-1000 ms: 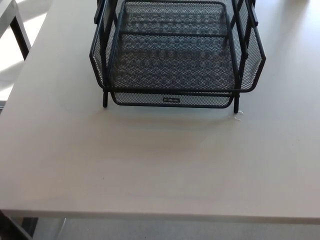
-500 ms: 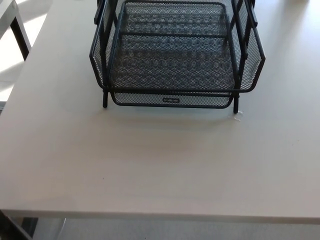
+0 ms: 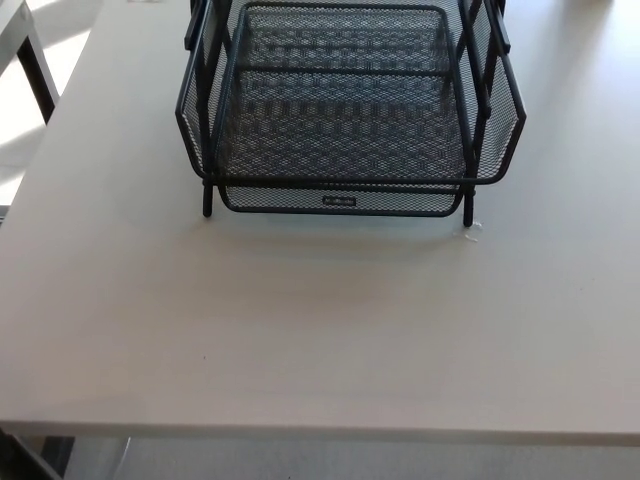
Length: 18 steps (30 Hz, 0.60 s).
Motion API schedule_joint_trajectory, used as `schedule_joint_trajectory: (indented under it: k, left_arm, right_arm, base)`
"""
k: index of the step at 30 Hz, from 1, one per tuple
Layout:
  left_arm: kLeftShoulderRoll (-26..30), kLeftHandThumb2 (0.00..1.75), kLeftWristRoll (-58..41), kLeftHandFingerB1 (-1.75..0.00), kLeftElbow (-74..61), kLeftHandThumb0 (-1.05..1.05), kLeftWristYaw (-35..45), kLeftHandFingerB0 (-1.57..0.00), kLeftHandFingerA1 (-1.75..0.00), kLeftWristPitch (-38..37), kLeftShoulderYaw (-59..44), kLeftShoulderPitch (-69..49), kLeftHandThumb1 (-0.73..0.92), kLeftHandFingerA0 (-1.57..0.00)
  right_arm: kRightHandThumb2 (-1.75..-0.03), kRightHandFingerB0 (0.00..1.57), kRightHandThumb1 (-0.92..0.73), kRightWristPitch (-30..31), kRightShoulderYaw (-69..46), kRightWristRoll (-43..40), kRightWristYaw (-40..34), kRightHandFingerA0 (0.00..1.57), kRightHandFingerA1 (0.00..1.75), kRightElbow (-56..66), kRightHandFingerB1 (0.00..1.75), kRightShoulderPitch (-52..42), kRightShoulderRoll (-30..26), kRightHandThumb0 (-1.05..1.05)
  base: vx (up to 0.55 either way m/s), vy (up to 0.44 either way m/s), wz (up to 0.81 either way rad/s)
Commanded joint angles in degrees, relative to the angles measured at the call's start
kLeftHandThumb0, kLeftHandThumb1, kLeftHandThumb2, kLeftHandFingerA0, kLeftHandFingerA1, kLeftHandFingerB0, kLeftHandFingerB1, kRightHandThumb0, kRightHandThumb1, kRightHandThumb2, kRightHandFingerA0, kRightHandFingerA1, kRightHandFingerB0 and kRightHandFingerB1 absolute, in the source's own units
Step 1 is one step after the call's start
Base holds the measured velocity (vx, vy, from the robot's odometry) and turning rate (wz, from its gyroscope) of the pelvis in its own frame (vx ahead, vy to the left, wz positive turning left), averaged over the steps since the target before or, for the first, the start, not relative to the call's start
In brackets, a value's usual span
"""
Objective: The robot uses its right hand to grab the drawer kept on the middle of the desk and pull it out towards the robot
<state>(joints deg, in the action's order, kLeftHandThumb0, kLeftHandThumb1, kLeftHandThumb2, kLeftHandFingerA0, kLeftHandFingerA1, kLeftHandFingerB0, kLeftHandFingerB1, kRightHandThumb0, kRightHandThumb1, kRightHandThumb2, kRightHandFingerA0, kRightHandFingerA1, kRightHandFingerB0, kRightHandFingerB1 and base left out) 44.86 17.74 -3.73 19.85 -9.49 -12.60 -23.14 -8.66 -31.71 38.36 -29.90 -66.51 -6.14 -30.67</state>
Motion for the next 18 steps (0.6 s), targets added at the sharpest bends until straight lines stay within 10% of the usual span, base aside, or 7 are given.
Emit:
schedule_joint_trajectory:
  k: [1,15,17,18]
  left_arm:
    - [-0.8,0.58,0.0,-0.54,-0.1,-0.33,-0.9,-0.74,-0.83,-0.7,-0.8,-0.5,0.60,-0.79]
    - [-1.2,0.57,0.5,-0.53,0.5,-0.33,-1.7,-0.75,-0.84,-1.8,-0.6,-0.8,0.59,-0.81]
    - [-1.1,0.58,0.5,-0.53,0.6,-0.33,-1.7,-0.74,-0.82,-2.0,-0.6,-0.8,0.60,-0.79]
    - [-1.3,0.57,0.4,-0.53,0.8,-0.33,-1.9,-0.76,-0.84,-1.9,-0.6,-0.7,0.59,-0.81]
  right_arm:
    - [-0.58,0.44,-0.54,1.4,2.3,-10.6,33.6,0.49,0.40,-8.5,0.34,4.1,-1.9,-0.69]
    - [-0.60,0.40,-0.64,-3.3,5.5,-10.6,33.9,0.41,0.38,-8.5,0.33,4.0,-2.7,-0.83]
    - [-0.93,0.31,-0.50,-4.1,6.0,-11.6,36.2,0.38,0.51,-8.4,0.45,1.0,1.0,-0.82]
    - [-0.57,0.29,-0.53,-4.2,5.8,-12.4,36.8,0.32,0.46,-7.5,0.34,0.6,0.6,-0.81]
  base:
    - [0.00,0.000,0.00]
    - [0.00,0.000,0.00]
    - [0.00,0.000,0.00]
    - [0.00,0.000,0.00]
